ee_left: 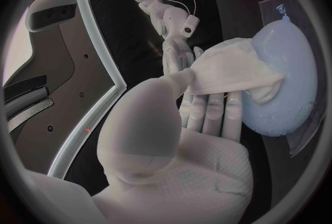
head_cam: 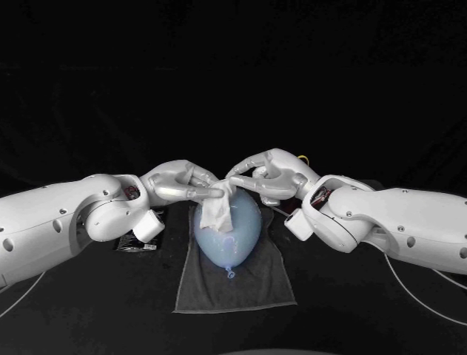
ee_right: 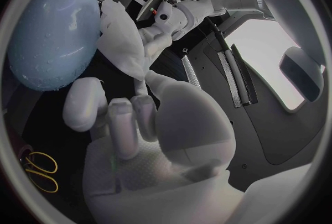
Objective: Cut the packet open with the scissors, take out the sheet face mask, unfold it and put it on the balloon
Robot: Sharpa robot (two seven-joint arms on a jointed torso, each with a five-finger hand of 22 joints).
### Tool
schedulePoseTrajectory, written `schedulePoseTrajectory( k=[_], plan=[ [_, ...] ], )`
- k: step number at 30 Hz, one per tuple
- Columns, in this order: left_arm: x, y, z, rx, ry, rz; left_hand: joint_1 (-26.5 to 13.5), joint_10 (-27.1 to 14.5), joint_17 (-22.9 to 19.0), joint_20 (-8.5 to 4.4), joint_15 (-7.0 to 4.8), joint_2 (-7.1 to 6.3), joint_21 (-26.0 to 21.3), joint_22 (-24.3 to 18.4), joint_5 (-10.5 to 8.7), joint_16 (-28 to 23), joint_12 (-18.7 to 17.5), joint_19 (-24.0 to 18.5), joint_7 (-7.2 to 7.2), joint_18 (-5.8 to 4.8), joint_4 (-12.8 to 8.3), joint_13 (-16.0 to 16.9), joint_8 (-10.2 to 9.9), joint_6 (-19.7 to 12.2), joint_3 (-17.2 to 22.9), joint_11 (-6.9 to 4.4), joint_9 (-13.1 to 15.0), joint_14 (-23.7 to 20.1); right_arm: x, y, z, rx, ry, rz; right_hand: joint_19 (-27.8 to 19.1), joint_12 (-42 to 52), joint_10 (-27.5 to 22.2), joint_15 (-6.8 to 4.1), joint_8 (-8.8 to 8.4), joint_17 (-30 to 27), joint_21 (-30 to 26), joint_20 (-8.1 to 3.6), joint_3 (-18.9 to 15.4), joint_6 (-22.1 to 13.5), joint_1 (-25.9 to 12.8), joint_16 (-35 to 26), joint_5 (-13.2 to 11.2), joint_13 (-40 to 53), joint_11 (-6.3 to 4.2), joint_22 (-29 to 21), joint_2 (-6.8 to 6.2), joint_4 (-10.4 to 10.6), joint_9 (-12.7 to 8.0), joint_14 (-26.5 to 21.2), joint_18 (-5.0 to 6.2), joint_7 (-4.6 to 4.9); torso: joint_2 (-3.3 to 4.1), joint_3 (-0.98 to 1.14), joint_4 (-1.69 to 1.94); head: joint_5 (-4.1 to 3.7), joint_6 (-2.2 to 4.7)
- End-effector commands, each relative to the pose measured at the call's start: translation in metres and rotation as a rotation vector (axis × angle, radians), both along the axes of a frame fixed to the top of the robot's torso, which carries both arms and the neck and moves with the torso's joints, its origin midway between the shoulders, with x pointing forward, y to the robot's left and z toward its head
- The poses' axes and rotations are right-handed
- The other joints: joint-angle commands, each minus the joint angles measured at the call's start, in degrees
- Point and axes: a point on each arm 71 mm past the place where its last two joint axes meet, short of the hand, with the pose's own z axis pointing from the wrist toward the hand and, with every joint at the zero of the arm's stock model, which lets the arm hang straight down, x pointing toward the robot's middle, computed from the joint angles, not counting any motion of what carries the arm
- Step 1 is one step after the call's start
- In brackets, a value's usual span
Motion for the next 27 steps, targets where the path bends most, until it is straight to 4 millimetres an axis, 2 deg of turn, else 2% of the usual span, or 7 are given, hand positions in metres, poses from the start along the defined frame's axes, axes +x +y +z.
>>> schedulePoseTrajectory(
  k=[1,5,10,18,21,24,27],
  plan=[
    [0.0002,-0.0012,-0.0001,0.006,-0.005,0.004,-0.1,0.6,0.1,-0.20,-0.25,0.13,0.3,0.1,0.17,0.2,-0.3,0.0,-0.14,0.67,-0.2,-0.1,0.4,0.4,0.5,0.00,1.8,0.2,0.0007,-0.0010,0.0027,0.049,-0.010,-0.030,0.5,0.3,0.4,-0.93,0.12,15.0,0.5,-0.16,0.5,0.8,1.5,0.2,-0.1,8.0,-0.24,8.5,0.29,-0.6,-0.1,6.5,0.14,-0.19,-0.02,0.02,-0.01,-0.02,-0.02],
    [0.0003,-0.0012,-0.0005,0.010,-0.007,0.006,-0.1,0.7,0.1,-0.22,-0.26,0.10,0.3,0.1,0.17,0.2,-0.3,0.0,-0.13,0.67,-0.2,-0.1,0.4,0.4,0.5,-0.01,1.8,0.2,0.0012,-0.0005,0.0022,0.042,-0.007,-0.035,0.9,0.7,0.9,-1.71,1.42,15.0,1.5,-0.84,2.7,3.1,4.6,0.2,-0.1,8.4,-1.04,8.8,0.06,-4.8,0.2,6.5,-0.01,-1.01,-0.07,0.02,-0.01,-0.10,-0.07],
    [0.0000,-0.0021,-0.0006,0.009,-0.007,0.004,-0.1,0.7,0.1,-0.24,-0.27,0.04,0.4,0.2,0.17,0.3,-0.3,0.0,-0.13,0.67,-0.2,-0.1,0.4,0.4,0.5,-0.01,1.8,0.2,0.0014,0.0022,0.0009,0.004,-0.015,-0.035,1.3,1.0,1.5,-2.23,2.96,15.0,2.5,-1.41,5.2,5.1,4.2,0.2,-0.1,8.8,-1.56,9.0,-1.41,-8.0,0.5,6.5,-0.18,-1.54,-0.05,0.03,0.00,-0.21,-0.13],
    [-0.0007,-0.0032,-0.0003,0.005,-0.006,-0.001,-0.2,0.9,0.2,-0.28,-0.29,-0.07,0.6,0.3,0.17,0.3,-0.3,0.0,-0.12,0.66,-0.3,-0.1,0.5,0.5,0.5,-0.03,1.9,0.3,0.0027,0.0022,0.0012,-0.047,-0.062,-0.079,1.4,1.0,1.7,-2.68,4.40,15.0,2.7,-1.87,7.0,5.8,1.7,0.2,-0.1,8.8,-2.06,9.0,-2.25,-9.3,0.9,6.5,-0.21,-2.06,-0.03,-0.03,-0.03,-0.17,-0.23],
    [-0.0006,-0.0030,-0.0003,0.004,-0.006,0.000,-0.2,0.9,0.2,-0.28,-0.29,-0.07,0.6,0.3,0.17,0.3,-0.3,0.0,-0.12,0.66,-0.3,-0.1,0.5,0.5,0.5,-0.03,1.9,0.3,0.0039,0.0000,0.0020,-0.029,-0.069,-0.096,0.6,-0.3,0.5,-1.92,2.06,15.0,0.6,-1.58,6.5,1.2,-0.9,0.2,-0.1,7.4,-0.95,8.4,-3.05,-8.4,-0.1,6.5,0.04,-0.61,-0.05,-0.04,-0.02,-0.18,-0.13],
    [-0.0004,-0.0025,-0.0004,0.005,-0.006,0.002,-0.2,0.9,0.2,-0.28,-0.29,-0.07,0.6,0.3,0.17,0.3,-0.3,0.0,-0.12,0.66,-0.3,-0.1,0.5,0.5,0.5,-0.03,1.9,0.3,0.0039,-0.0008,0.0019,-0.013,-0.061,-0.090,0.1,-0.6,-0.1,-0.31,-0.90,15.0,-0.6,-0.60,2.8,-2.5,-5.8,0.2,-0.1,7.1,0.87,8.1,-6.91,-6.1,-1.7,6.5,0.02,1.33,-0.07,0.01,0.03,-0.18,-0.13],
    [-0.0002,-0.0021,-0.0006,0.006,-0.006,0.005,-0.2,0.9,0.2,-0.28,-0.29,-0.07,0.6,0.3,0.17,0.3,-0.3,0.0,-0.12,0.66,-0.3,-0.1,0.5,0.5,0.5,-0.03,1.9,0.3,0.0028,0.0000,0.0016,-0.007,-0.054,-0.072,-0.1,-0.8,-0.5,0.16,-1.83,15.0,-1.0,-0.14,0.9,-3.4,-7.2,0.2,-0.2,6.9,1.31,8.0,-8.62,-5.4,-2.2,6.5,0.06,1.65,-0.04,0.04,0.02,-0.14,-0.14]
  ],
)
